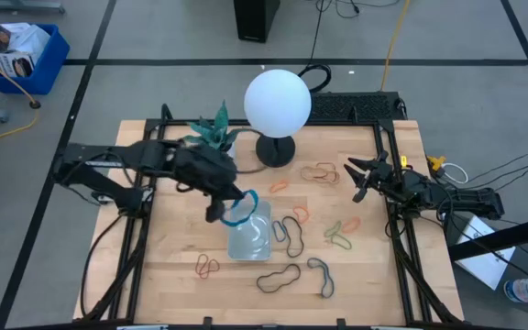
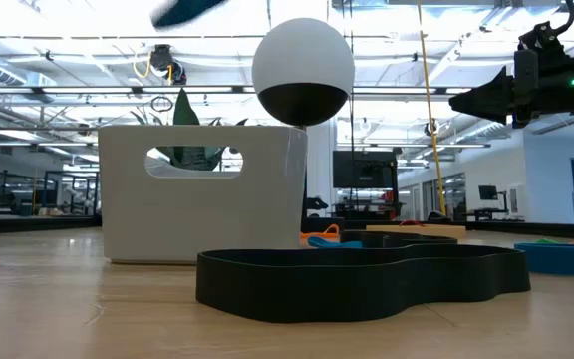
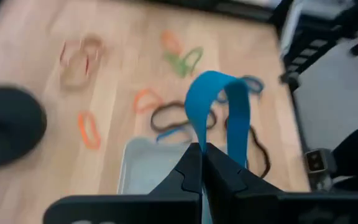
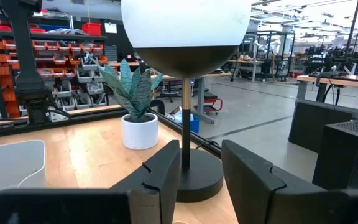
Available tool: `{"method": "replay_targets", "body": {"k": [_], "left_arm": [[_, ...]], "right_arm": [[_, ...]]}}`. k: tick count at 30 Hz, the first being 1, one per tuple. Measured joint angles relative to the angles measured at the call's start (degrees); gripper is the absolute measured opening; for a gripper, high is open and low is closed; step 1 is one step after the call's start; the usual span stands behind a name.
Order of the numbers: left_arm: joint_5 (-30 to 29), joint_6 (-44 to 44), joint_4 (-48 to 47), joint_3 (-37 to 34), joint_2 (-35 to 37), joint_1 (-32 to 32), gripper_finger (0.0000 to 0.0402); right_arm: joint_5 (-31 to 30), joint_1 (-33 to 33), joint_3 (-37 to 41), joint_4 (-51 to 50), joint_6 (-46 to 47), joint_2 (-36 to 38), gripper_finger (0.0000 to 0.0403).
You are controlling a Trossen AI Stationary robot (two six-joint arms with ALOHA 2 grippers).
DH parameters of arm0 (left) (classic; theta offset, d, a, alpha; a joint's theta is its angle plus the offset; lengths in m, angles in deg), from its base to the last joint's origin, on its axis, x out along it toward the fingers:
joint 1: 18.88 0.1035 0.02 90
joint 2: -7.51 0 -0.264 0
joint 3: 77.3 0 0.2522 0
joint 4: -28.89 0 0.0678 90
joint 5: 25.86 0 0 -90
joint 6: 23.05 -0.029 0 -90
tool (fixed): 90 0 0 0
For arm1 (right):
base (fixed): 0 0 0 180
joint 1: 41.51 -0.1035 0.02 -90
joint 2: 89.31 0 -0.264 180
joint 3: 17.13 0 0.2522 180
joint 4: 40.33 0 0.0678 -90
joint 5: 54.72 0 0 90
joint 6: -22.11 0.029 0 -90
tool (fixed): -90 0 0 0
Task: Pick and place rubber bands into bin
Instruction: Put the top large blue rubber band into the gray bin
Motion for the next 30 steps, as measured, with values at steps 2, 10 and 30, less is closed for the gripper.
{"method": "replay_targets", "body": {"k": [2, 10, 30], "left_arm": [[-1.4, 2.3, -0.2, 0.3, -2.5, -0.9, 0.0008], [-3.7, 10.0, -5.1, 0.3, -13.3, -2.2, 0.0011], [-1.4, 7.7, -5.0, 0.3, -29.8, -2.7, 0.0015]], "right_arm": [[0.0, 0.0, 0.0, 0.0, 0.0, 0.0, 0.0114], [0.0, 0.0, 0.0, -0.1, 0.2, 0.0, 0.0114], [0.3, 0.0, 0.0, -0.2, 0.2, -0.1, 0.0114]]}}
